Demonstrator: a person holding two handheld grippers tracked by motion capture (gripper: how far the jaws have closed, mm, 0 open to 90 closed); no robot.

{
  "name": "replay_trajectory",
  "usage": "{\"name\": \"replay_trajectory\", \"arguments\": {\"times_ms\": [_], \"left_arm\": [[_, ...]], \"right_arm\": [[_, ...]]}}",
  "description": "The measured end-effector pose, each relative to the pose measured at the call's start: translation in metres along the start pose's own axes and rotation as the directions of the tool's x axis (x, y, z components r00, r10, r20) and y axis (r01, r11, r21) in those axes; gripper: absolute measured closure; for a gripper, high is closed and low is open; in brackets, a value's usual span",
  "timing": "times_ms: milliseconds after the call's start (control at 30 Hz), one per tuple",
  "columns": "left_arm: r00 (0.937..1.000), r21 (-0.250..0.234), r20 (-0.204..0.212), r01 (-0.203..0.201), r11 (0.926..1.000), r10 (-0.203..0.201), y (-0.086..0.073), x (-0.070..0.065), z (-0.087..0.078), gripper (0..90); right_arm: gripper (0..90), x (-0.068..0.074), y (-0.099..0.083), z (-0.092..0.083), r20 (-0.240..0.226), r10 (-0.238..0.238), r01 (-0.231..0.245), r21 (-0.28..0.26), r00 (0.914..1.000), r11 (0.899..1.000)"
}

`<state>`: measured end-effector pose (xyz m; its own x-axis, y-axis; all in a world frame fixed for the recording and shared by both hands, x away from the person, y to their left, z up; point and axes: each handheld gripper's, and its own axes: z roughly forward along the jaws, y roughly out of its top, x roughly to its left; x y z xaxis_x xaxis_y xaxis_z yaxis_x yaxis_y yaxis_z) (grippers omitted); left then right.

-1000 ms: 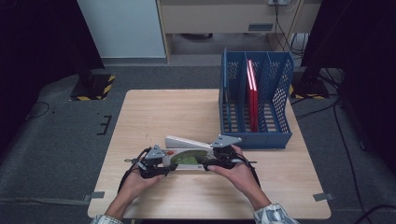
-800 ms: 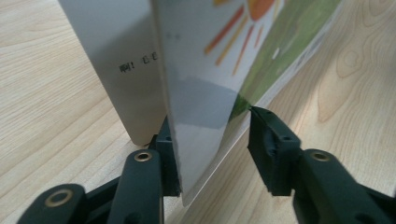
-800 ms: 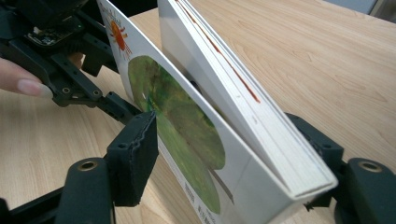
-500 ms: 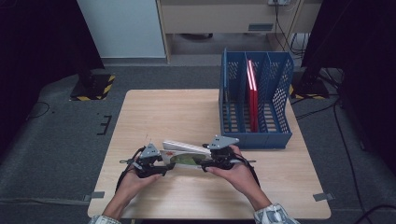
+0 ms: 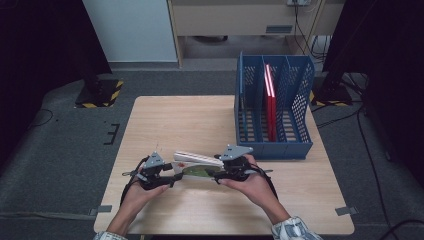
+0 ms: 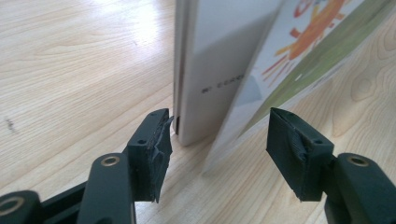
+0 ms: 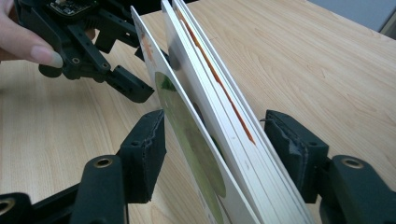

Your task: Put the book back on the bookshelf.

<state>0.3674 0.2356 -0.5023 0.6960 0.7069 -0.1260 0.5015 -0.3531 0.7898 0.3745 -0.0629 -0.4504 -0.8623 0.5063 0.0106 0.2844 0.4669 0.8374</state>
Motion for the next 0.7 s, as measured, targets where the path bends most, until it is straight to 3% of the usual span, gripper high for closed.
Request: {"name": "replay_trajectory", "arguments": {"times_ms": [567, 700], "left_arm": [[0.9983, -0.040, -0.038, 0.043, 0.9983, -0.045, 0.000, 0.009, -0.007, 33.3], [0.9979, -0.031, -0.048, 0.043, 0.9986, -0.044, -0.001, 0.011, -0.007, 32.6]], "right_arm": [[46.2, 0.000, 0.009, 0.008, -0.017, -0.039, 0.039, 0.032, 0.9991, 0.999], [47.3, 0.000, 0.010, 0.011, -0.018, -0.048, 0.049, 0.042, 0.9987, 0.998]]}}
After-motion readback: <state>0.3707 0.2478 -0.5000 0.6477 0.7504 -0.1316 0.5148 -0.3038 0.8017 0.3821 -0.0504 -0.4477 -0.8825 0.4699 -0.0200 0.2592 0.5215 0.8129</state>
